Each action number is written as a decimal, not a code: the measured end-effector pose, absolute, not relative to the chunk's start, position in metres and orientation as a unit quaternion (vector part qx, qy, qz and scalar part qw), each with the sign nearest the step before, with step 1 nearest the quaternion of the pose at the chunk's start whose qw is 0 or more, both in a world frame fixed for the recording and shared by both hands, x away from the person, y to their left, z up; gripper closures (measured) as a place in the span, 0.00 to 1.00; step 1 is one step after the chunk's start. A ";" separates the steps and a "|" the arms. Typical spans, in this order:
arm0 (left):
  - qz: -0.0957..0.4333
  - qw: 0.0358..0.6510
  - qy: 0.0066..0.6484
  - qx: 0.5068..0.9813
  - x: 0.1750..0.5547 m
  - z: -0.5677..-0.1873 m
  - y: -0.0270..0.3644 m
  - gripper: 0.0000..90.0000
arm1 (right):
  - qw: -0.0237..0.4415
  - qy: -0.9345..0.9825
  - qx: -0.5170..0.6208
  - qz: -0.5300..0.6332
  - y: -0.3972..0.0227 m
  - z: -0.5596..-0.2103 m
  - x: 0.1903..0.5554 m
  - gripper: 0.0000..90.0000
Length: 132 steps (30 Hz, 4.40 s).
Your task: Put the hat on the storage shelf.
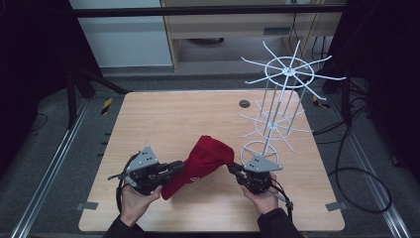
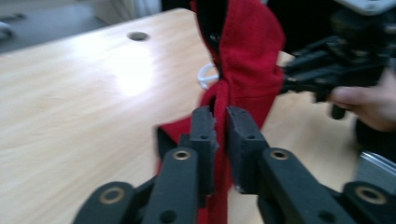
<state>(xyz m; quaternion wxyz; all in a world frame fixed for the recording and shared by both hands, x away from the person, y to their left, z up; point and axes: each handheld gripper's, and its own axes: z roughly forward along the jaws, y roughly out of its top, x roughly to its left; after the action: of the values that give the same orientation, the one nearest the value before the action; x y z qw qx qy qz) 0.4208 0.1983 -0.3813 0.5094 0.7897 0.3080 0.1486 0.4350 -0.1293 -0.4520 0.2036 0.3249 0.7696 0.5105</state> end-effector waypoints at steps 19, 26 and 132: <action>0.284 0.466 0.355 0.759 0.453 -0.397 0.221 0.56 | 0.185 0.770 0.311 0.525 -0.115 -0.442 0.434 0.97; 0.278 0.475 0.368 0.750 0.461 -0.401 0.227 0.55 | 0.182 0.769 0.317 0.525 -0.108 -0.440 0.437 0.97; 0.160 0.528 0.348 0.758 0.432 -0.380 0.169 0.95 | 0.236 0.745 0.453 0.429 -0.238 -0.477 0.411 0.58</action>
<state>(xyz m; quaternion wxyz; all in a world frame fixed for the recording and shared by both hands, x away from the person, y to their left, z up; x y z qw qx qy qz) 0.4322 0.1695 -0.3798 0.5281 0.7579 0.3481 0.1596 0.4106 -0.2383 -0.4767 0.2360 0.4531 0.7448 0.4292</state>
